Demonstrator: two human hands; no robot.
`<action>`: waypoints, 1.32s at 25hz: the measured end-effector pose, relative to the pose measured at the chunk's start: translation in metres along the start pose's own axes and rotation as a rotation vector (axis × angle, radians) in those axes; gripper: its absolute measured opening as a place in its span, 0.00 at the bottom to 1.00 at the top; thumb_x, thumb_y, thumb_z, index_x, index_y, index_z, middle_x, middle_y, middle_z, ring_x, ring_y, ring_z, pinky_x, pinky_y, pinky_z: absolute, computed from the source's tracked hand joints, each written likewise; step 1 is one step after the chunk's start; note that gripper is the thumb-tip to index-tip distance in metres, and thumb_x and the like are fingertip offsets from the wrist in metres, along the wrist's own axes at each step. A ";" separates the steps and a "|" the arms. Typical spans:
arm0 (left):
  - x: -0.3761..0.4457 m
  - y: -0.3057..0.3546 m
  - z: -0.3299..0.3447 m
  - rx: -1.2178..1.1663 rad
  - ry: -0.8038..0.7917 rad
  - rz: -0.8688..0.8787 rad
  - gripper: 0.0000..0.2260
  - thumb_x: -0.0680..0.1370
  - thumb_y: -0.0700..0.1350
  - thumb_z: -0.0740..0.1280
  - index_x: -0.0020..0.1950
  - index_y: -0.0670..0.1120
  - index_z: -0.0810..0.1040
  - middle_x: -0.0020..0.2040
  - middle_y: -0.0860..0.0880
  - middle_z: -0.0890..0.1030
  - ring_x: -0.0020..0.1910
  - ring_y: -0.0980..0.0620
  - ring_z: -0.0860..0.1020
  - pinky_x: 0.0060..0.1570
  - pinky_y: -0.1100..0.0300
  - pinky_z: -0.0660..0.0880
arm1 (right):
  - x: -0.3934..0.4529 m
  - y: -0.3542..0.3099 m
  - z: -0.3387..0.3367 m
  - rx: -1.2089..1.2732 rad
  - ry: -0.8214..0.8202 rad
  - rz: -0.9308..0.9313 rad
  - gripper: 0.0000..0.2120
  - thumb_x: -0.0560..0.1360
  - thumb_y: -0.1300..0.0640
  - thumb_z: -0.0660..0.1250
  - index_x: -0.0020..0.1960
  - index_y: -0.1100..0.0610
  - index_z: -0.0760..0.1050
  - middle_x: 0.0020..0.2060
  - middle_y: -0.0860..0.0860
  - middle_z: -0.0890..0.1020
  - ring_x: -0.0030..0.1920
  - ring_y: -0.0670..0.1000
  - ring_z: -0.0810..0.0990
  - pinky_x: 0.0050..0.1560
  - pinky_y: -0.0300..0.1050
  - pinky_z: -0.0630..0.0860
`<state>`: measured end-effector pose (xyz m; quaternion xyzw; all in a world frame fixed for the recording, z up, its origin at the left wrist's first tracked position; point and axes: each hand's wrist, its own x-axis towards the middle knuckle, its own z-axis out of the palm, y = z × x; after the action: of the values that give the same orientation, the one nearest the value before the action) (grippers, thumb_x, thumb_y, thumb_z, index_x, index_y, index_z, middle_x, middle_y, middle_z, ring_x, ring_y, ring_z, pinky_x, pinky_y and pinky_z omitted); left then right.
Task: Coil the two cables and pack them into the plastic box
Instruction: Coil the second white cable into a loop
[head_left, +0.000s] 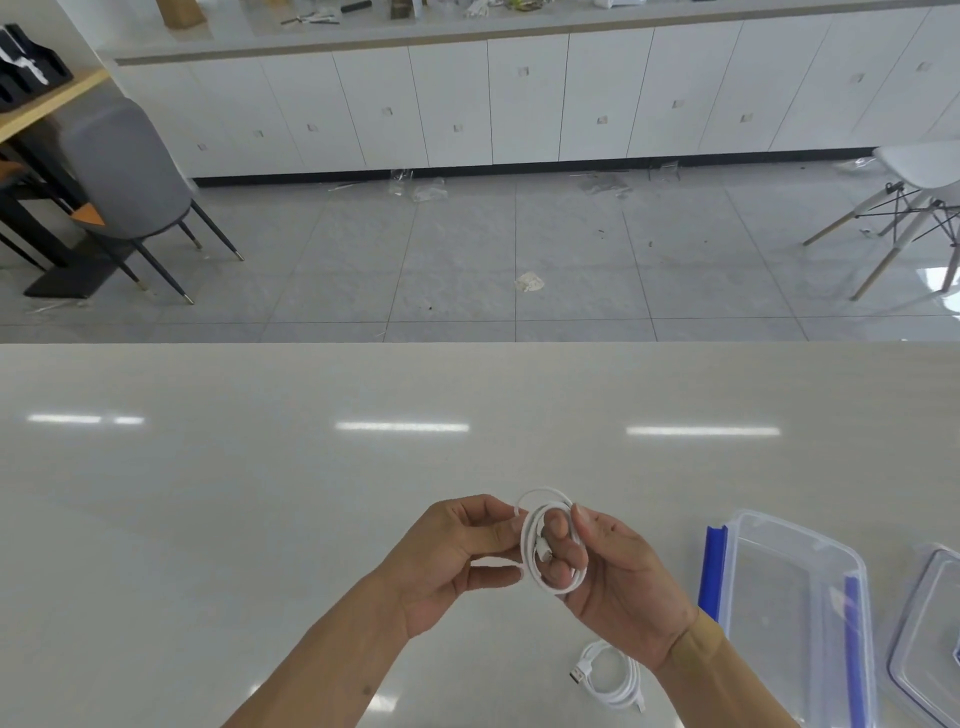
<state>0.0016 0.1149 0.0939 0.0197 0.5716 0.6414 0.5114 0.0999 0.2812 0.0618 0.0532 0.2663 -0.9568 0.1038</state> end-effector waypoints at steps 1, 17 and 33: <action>-0.001 0.002 0.000 0.059 0.000 0.011 0.10 0.71 0.46 0.76 0.48 0.42 0.86 0.46 0.44 0.84 0.42 0.50 0.82 0.42 0.59 0.81 | 0.000 -0.002 -0.002 -0.032 0.013 -0.008 0.13 0.74 0.52 0.74 0.44 0.63 0.80 0.30 0.51 0.79 0.33 0.50 0.80 0.41 0.40 0.79; -0.008 -0.003 0.008 0.245 -0.021 0.040 0.14 0.72 0.39 0.77 0.56 0.50 0.84 0.55 0.49 0.84 0.41 0.50 0.83 0.45 0.59 0.80 | 0.006 -0.004 -0.014 -0.247 0.065 -0.051 0.12 0.80 0.55 0.62 0.47 0.64 0.75 0.32 0.53 0.74 0.36 0.53 0.74 0.43 0.46 0.75; 0.000 -0.011 0.009 0.230 0.027 0.122 0.10 0.71 0.43 0.74 0.51 0.44 0.84 0.44 0.47 0.83 0.40 0.50 0.81 0.41 0.59 0.77 | 0.004 -0.004 -0.004 -0.158 0.074 -0.114 0.12 0.81 0.59 0.57 0.47 0.66 0.74 0.36 0.59 0.75 0.39 0.56 0.77 0.43 0.50 0.78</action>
<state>0.0141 0.1191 0.0887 0.1046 0.6458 0.6019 0.4580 0.0953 0.2860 0.0597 0.0650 0.3472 -0.9345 0.0430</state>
